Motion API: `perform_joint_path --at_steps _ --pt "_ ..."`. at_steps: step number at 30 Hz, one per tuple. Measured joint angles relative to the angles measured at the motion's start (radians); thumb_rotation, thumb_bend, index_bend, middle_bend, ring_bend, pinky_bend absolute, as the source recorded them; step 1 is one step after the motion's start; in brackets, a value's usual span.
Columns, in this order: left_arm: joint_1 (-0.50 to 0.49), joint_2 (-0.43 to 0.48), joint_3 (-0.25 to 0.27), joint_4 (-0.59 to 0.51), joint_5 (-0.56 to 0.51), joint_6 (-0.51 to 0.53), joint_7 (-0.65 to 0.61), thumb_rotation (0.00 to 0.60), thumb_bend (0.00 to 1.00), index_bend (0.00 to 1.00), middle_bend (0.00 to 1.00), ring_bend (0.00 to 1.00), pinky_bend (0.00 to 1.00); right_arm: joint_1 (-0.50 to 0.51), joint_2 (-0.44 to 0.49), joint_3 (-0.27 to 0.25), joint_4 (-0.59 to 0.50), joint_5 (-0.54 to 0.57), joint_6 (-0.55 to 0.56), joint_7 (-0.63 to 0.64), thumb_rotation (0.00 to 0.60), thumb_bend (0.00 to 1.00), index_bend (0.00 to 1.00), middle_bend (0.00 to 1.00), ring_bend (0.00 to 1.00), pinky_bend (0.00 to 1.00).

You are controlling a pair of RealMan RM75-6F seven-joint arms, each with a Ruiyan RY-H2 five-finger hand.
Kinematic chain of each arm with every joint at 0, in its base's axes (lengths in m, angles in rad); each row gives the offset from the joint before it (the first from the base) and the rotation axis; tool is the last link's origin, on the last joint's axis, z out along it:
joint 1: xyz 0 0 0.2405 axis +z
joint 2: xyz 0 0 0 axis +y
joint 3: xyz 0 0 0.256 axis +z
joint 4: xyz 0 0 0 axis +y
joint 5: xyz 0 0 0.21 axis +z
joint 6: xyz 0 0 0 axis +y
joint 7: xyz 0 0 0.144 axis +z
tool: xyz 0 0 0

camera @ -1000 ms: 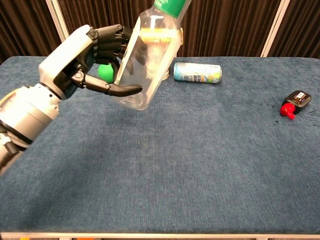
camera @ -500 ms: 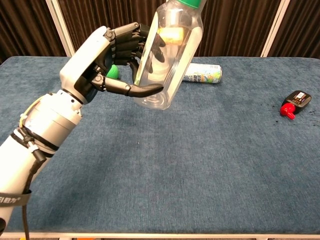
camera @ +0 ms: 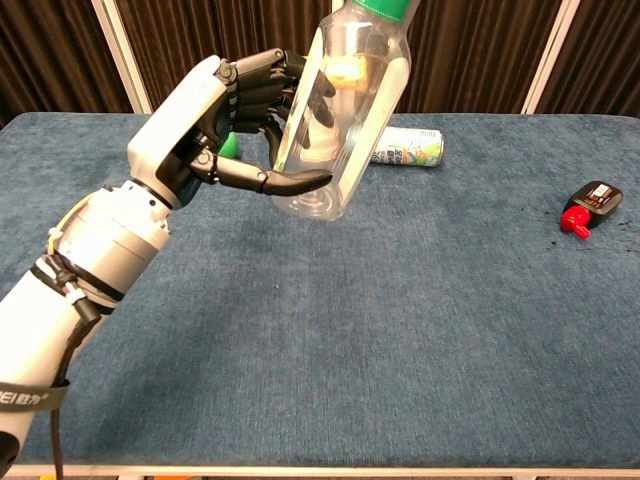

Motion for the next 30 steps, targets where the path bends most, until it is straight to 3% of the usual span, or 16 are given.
perform_joint_path --at_steps 30 --pt "-0.002 0.004 0.018 0.011 -0.006 -0.009 -0.005 0.600 0.38 0.56 0.57 0.50 0.58 -0.035 -0.003 0.033 -0.038 -0.073 -0.003 0.015 0.549 0.02 0.38 0.05 0.00 0.00"
